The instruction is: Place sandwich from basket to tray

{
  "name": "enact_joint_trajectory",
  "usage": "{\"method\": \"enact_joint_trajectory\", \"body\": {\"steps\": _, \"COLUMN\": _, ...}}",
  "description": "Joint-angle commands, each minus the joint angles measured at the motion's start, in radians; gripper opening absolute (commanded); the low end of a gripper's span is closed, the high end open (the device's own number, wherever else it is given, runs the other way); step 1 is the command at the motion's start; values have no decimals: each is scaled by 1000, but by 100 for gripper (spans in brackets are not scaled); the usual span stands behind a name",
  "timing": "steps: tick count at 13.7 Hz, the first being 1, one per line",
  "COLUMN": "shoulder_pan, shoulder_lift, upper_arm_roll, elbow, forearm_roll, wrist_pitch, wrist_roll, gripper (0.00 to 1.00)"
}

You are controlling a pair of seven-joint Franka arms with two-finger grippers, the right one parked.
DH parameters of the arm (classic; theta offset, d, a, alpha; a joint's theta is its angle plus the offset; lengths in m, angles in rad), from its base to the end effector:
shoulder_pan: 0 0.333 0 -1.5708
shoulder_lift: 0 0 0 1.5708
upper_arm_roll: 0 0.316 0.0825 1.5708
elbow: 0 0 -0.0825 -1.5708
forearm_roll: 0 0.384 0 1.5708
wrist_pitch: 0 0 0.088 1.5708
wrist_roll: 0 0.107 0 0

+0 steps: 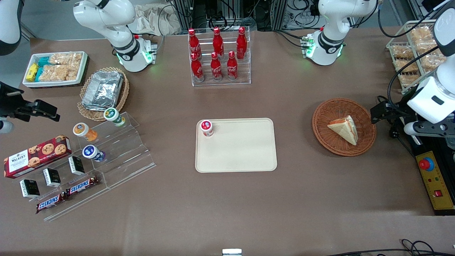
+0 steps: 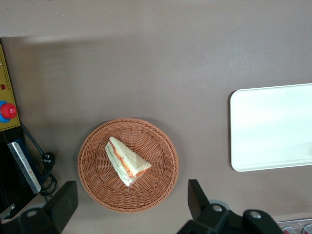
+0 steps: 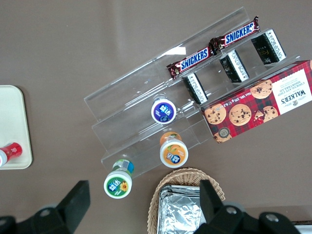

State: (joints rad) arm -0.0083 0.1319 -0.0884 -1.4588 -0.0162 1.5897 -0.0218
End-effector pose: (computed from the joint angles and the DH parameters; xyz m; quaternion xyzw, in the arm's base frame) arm 0.5941 -0.0557 0.6035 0.9992 -0.0369 -0.0011 0.0139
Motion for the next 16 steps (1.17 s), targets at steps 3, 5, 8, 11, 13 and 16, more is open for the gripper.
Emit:
{"method": "enact_joint_trajectory", "body": {"steps": 3, "shoulder_pan": 1, "shoulder_lift": 9, "upper_arm_roll": -2, "elbow": 21, "forearm_roll": 12, "wrist_pitch": 0, "wrist_roll": -13, "gripper": 100}}
{"method": "enact_joint_trajectory", "body": {"steps": 5, "shoulder_pan": -1, "shoulder_lift": 9, "upper_arm_roll": -2, "elbow": 20, "forearm_roll": 13, "wrist_pitch": 0, "wrist_roll": -10, "gripper": 100}}
{"method": "enact_joint_trajectory", "body": {"steps": 8, "shoulder_pan": -2, "shoulder_lift": 9, "upper_arm_roll": -4, "elbow": 17, "forearm_roll": 13, "wrist_pitch": -8, "wrist_roll": -6, "gripper": 100}}
{"method": "enact_joint_trajectory", "body": {"steps": 11, "shoulder_pan": -2, "shoulder_lift": 3, "upper_arm_roll": -5, "elbow": 18, "forearm_roll": 6, "wrist_pitch": -13, "wrist_roll": -16, "gripper": 100}}
{"method": "enact_joint_trajectory", "body": {"steps": 13, "shoulder_pan": -2, "shoulder_lift": -2, "upper_arm_roll": -4, "elbow": 15, "forearm_roll": -2, "wrist_pitch": -19, "wrist_roll": -18, "gripper": 100}}
{"method": "enact_joint_trajectory", "body": {"steps": 16, "shoulder_pan": -2, "shoulder_lift": -11, "upper_arm_roll": -4, "elbow": 6, "forearm_roll": 4, "wrist_pitch": -59, "wrist_roll": -67, "gripper": 100}}
